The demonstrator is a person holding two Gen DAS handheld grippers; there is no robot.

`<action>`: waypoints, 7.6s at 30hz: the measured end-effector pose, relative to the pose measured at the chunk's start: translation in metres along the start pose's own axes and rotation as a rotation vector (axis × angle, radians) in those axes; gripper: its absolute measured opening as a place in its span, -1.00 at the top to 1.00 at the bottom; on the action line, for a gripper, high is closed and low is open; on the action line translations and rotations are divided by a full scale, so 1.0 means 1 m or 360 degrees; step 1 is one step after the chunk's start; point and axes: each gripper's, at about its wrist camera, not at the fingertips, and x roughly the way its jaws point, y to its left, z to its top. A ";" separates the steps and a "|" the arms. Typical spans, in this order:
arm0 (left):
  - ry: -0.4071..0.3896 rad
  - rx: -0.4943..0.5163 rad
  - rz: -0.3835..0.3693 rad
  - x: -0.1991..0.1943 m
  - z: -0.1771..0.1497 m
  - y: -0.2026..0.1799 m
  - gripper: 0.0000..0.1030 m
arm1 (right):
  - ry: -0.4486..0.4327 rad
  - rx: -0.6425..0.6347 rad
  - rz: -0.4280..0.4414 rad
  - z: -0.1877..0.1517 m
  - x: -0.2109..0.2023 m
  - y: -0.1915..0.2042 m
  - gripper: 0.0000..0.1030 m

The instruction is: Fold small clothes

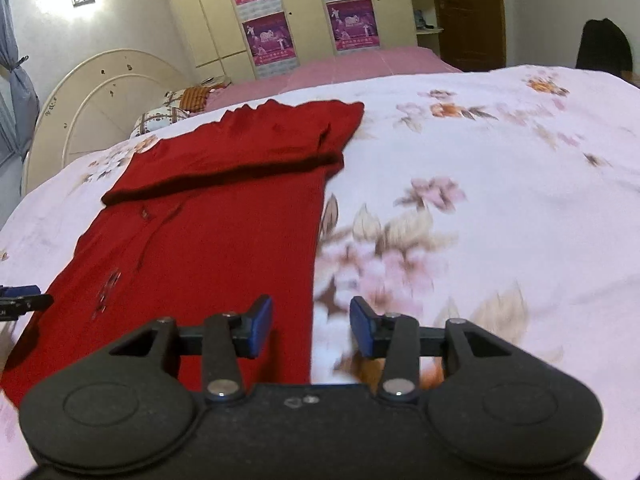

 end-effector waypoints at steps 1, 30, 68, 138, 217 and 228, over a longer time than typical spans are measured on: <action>-0.0003 0.0001 -0.0005 -0.003 -0.002 0.000 -0.40 | 0.0001 0.0005 -0.0003 -0.006 -0.005 0.003 0.17; 0.0290 -0.0757 -0.0739 -0.043 -0.072 0.051 -0.15 | 0.0116 0.0452 0.0179 -0.072 -0.052 -0.018 0.04; 0.0180 -0.0877 -0.0802 -0.029 -0.086 0.076 0.92 | 0.0187 0.0522 0.0539 -0.064 -0.037 -0.041 0.91; 0.0020 -0.0243 -0.0266 0.222 0.232 0.062 -0.49 | -0.0099 -0.0163 0.0321 0.210 0.217 -0.036 0.05; -0.0151 0.0038 -0.0072 0.194 0.217 0.008 -0.50 | 0.0028 -0.0433 0.0065 0.207 0.208 0.009 0.31; -0.0067 0.0447 -0.0399 0.168 0.157 -0.080 -0.56 | 0.0065 -0.1026 0.0251 0.126 0.177 0.091 0.09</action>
